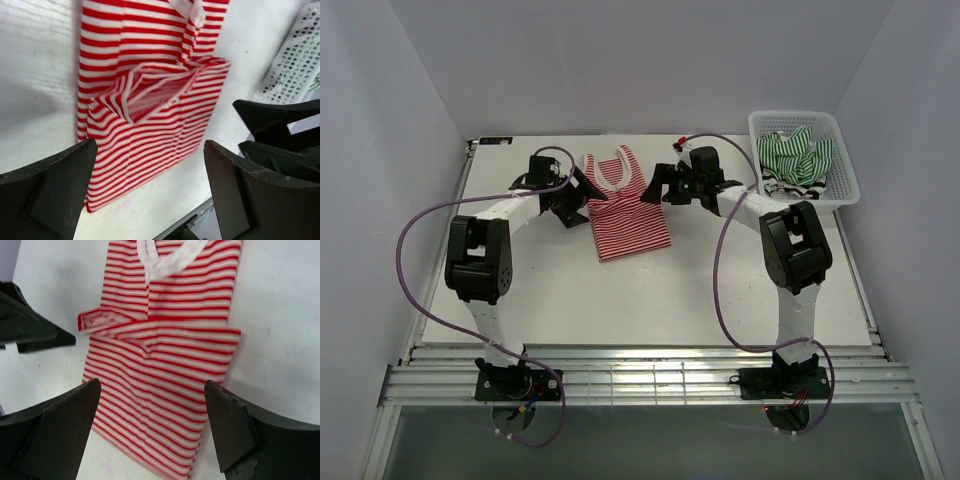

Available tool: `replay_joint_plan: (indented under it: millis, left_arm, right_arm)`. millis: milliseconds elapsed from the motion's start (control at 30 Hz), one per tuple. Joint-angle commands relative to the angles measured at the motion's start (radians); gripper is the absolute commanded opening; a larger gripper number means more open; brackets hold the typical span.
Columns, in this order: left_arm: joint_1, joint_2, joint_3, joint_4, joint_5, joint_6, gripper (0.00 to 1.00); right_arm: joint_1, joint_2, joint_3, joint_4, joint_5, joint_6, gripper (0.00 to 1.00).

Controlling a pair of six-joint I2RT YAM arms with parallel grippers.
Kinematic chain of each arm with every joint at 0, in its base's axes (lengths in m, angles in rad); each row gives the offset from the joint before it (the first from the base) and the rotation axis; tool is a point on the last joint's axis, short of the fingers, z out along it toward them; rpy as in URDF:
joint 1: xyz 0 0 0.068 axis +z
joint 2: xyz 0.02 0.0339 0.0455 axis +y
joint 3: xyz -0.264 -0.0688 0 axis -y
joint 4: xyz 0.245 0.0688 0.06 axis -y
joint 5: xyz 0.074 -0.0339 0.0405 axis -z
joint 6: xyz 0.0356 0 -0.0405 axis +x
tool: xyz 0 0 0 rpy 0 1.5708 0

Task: Fold and stack the tank tops
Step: Fold the tank top

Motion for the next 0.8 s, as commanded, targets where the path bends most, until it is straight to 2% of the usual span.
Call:
replay_joint_plan:
  millis: [0,167,367,500,667,767]
  left_arm:
    - [-0.007,-0.146,-0.058,0.032,0.038,-0.001,0.98]
    - [-0.059,-0.177,-0.098,0.07,0.056,0.023,0.98]
    - [-0.073,-0.076,-0.052,0.105,0.033,0.028,0.98]
    - [-0.073,-0.012,0.023,0.102,-0.053,0.062,0.98]
    - [-0.072,0.076,0.158,0.11,-0.093,0.089,0.98]
    - [-0.067,0.153,0.265,0.049,-0.117,0.097,0.98]
  right_arm:
    - [0.0,-0.158,-0.107,-0.022,-0.031,-0.04,0.9]
    - [0.0,-0.285,-0.265,-0.015,-0.08,-0.054,0.9]
    - [0.025,-0.324,-0.336,-0.008,-0.152,-0.082,0.9]
    - [0.028,-0.333,-0.349,-0.015,-0.149,-0.08,0.9]
    - [0.029,-0.339,-0.352,-0.016,-0.147,-0.085,0.9]
    - [0.028,-0.338,-0.352,-0.034,-0.144,-0.088,0.9]
